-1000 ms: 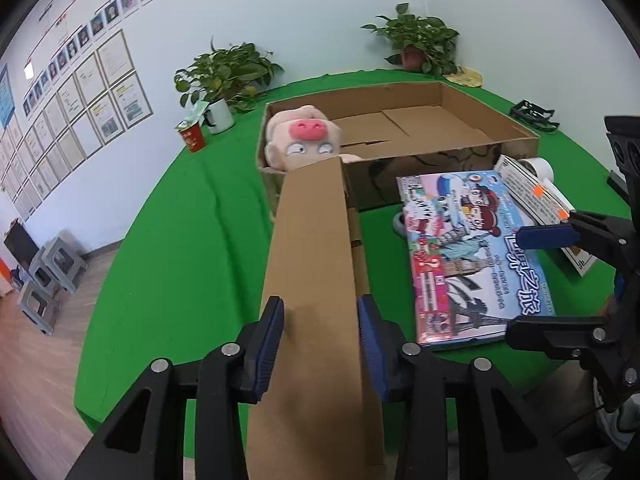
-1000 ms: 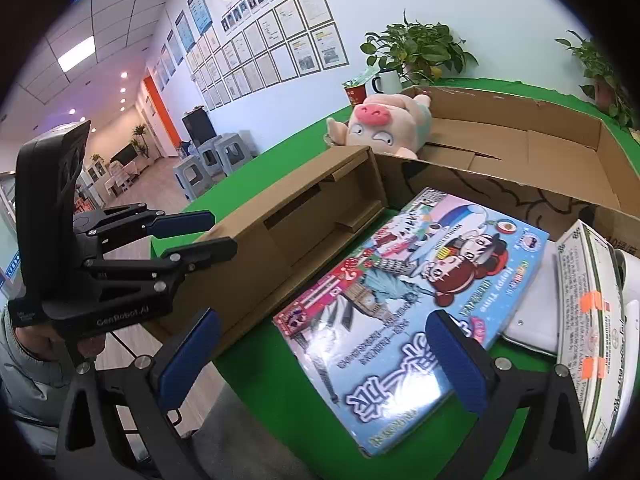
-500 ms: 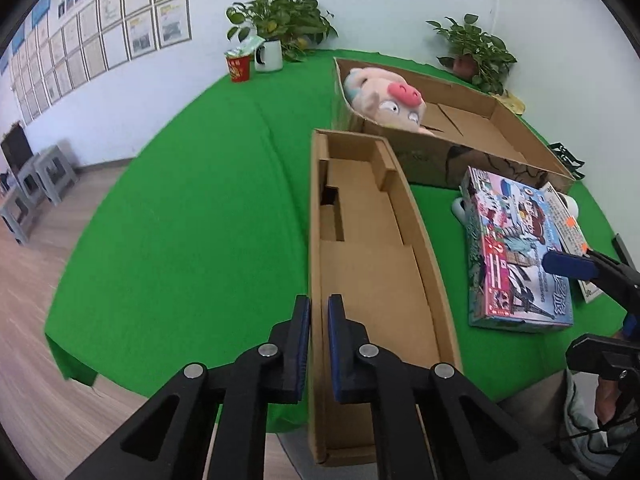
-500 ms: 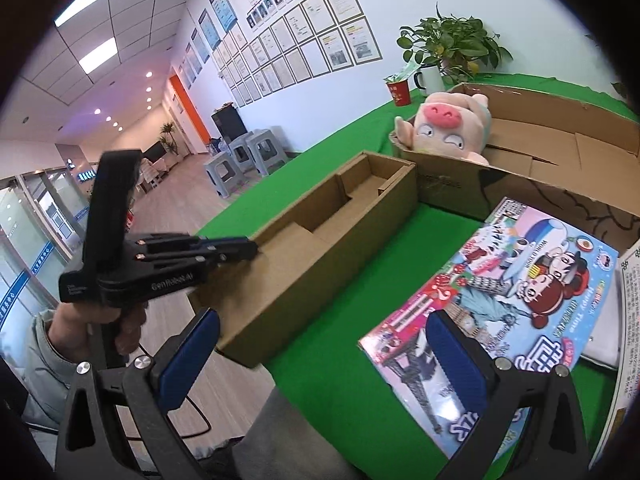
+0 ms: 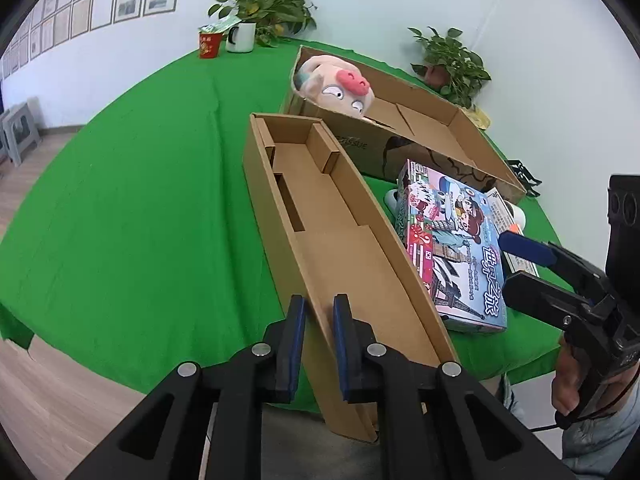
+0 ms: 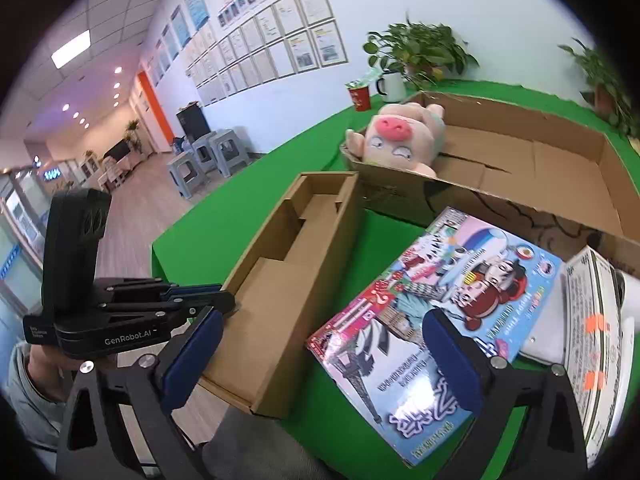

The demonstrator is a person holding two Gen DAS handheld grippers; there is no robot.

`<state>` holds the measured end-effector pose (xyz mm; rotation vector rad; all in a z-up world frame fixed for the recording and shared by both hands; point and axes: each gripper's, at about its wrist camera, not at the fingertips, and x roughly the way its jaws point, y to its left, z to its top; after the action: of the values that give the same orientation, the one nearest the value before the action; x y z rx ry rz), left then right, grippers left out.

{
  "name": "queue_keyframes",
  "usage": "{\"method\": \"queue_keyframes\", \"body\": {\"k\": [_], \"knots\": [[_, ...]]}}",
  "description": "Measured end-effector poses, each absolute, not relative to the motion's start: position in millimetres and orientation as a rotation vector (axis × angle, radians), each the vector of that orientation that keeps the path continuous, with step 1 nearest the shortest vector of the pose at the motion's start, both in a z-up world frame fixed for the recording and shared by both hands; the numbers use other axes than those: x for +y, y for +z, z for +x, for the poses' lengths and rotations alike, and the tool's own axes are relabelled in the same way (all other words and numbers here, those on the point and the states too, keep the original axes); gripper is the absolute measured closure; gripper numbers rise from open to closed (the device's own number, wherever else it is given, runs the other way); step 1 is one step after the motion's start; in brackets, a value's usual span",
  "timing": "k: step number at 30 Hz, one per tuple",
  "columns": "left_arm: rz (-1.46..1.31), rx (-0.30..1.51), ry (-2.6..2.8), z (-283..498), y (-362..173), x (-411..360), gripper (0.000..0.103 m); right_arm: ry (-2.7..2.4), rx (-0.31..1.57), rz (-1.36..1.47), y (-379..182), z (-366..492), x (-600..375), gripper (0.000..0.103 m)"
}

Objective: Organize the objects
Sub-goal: 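Carry the cardboard tray with the left tool toward the open box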

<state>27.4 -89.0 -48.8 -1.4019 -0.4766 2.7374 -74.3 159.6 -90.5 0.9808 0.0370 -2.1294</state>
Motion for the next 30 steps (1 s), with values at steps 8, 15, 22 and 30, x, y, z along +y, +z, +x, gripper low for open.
{"method": "queue_keyframes", "body": {"k": [8, 15, 22, 30], "knots": [[-1.448, -0.438, 2.739, 30.8, -50.0, -82.0, 0.084, -2.063, 0.056, 1.071, -107.6, -73.3, 138.3, 0.036], [-1.460, -0.391, 2.741, 31.8, -51.9, -74.0, 0.084, -2.066, 0.082, 1.113, -116.0, -74.5, 129.1, 0.076], [-1.463, -0.371, 2.757, 28.3, -52.5, -73.8, 0.085, -2.060, 0.060, 1.122, -117.4, -75.9, 128.4, 0.090], [-1.462, -0.354, 2.765, 27.6, -52.5, -72.2, 0.086, -2.068, 0.084, 1.146, -127.0, -69.1, 118.3, 0.090]]}}
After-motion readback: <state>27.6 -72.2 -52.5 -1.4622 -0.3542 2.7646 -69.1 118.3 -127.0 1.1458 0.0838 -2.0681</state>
